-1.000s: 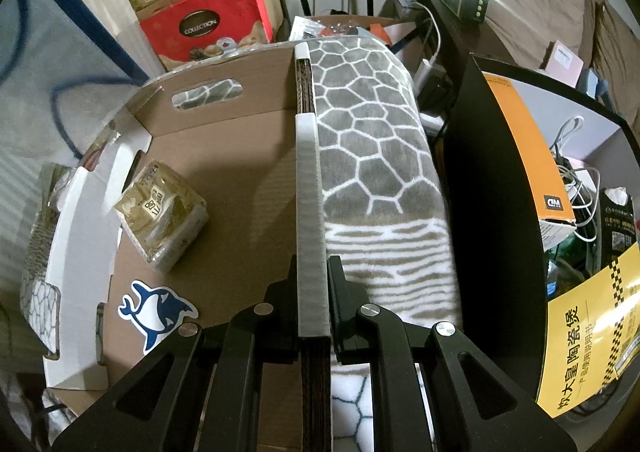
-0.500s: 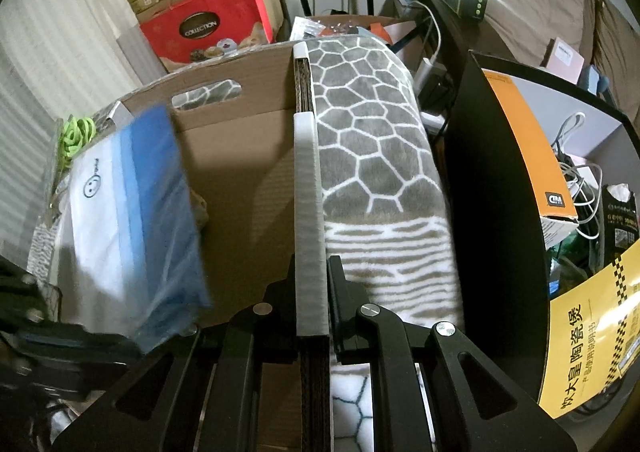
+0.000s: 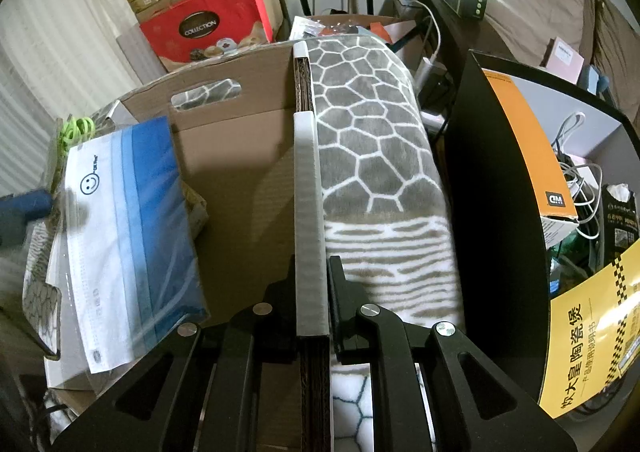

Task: Organize objects
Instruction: 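Lift the bagged mask with the left tool and carry it over the box, then lower the mask into the box, open the left tool and push it down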

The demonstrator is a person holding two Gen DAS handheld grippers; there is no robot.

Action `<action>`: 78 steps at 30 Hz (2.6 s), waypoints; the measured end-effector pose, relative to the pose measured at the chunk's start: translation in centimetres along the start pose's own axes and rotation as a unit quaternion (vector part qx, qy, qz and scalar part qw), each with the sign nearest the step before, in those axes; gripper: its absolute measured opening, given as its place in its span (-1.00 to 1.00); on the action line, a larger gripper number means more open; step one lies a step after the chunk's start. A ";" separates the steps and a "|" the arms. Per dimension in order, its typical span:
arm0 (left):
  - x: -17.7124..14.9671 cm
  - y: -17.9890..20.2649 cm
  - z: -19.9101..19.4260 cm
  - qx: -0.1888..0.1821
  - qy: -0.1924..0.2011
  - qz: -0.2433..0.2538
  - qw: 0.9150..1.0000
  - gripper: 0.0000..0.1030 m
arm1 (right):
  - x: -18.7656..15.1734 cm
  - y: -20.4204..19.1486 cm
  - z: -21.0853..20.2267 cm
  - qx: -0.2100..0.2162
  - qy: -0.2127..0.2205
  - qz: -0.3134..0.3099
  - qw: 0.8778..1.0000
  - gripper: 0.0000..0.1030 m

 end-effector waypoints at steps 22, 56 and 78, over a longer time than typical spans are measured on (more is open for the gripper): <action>3.0 -0.3 1.1 0.092 0.006 -0.014 0.996 -0.28 | 0.0 -0.1 0.1 -0.004 -0.004 -0.006 1.000 -0.78; 6.0 -0.3 3.1 0.074 -0.012 -0.038 0.996 -0.97 | -0.3 -0.3 -2.4 0.001 0.007 -0.027 1.000 -0.80; 6.9 1.8 4.5 0.115 -0.018 -0.005 0.993 0.00 | -0.1 -0.4 -2.4 -0.003 0.015 -0.025 1.000 -0.81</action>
Point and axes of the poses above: each gripper's, at about its wrist camera, not at the fingertips, and z roughly the way its jaws point, y to its right, x to its top, the point moved 2 cm from there along z, roughly the way its jaws point, and after that the axes turned 11 degrees about -y, right-handed, at the moved point
